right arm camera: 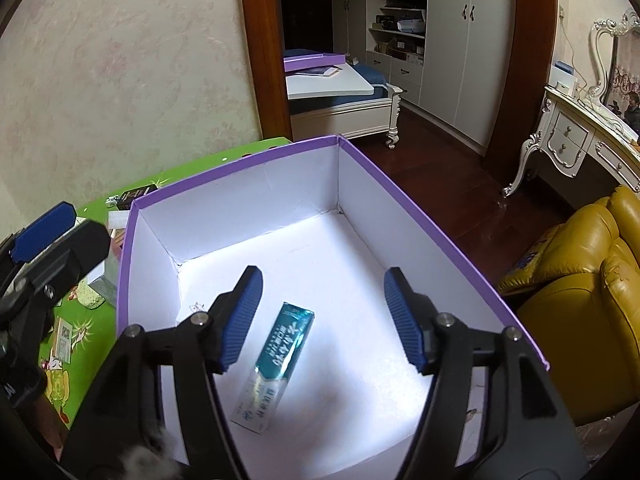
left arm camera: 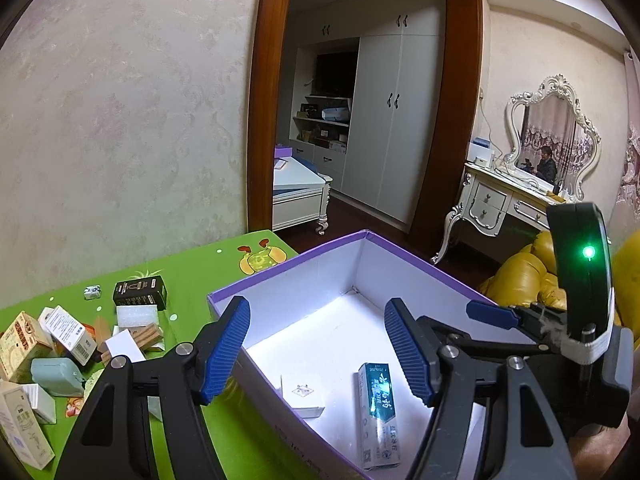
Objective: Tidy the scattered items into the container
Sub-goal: 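Open the right gripper to drop the toothpaste box into the purple box, then move the right gripper back toward the tall white box on the table, then grasp the tall white box with the right gripper while the left gripper grasps the beige barcode box, then carry both boxes over the purple box and open both grippers to drop them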
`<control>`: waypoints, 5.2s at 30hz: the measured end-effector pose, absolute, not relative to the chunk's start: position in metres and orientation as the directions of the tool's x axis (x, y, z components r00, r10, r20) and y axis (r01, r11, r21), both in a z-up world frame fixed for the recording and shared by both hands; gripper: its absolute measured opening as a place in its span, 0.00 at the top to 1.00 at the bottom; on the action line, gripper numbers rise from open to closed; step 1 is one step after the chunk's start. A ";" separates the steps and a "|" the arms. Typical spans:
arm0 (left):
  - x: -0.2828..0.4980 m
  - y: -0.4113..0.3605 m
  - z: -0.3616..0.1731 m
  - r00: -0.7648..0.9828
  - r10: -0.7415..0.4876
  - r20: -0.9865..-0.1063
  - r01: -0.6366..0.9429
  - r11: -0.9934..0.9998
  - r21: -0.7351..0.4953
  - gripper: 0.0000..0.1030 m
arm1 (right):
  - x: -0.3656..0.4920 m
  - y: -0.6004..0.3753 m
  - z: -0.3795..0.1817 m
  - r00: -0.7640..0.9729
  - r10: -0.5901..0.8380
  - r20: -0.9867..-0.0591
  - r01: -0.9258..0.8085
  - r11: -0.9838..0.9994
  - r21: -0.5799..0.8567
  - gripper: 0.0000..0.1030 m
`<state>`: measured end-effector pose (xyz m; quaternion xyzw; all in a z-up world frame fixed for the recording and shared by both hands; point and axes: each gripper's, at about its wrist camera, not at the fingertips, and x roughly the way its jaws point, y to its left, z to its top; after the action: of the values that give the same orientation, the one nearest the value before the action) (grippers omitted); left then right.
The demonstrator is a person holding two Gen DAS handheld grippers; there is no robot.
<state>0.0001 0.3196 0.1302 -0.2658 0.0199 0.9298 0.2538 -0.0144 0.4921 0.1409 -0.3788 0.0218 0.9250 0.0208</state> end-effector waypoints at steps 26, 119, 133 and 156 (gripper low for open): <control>-0.002 0.182 0.092 -0.778 0.056 -0.625 -0.009 -0.997 -0.078 0.22 | 0.002 0.398 0.150 -0.736 -0.149 -0.660 0.152 -0.987 0.053 0.24; 0.022 0.036 0.048 -0.768 -0.043 -0.639 0.173 -0.975 -0.143 0.51 | -0.038 0.257 0.095 -0.637 -0.329 -0.697 0.393 -0.917 0.073 0.63; 0.021 0.055 0.068 -0.792 -0.040 -0.609 0.135 -0.985 -0.110 0.51 | -0.020 0.284 0.131 -0.664 -0.383 -0.642 0.399 -0.908 0.129 0.63; -0.013 0.153 0.093 -0.794 -0.007 -0.608 -0.005 -1.000 0.017 0.51 | -0.015 0.380 0.158 -0.731 -0.338 -0.593 0.287 -0.940 0.182 0.63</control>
<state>-0.0130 0.1529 0.0933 -0.3213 0.0087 0.9469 -0.0005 -0.0151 0.3799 0.1583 -0.3263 0.0388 0.9294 -0.1681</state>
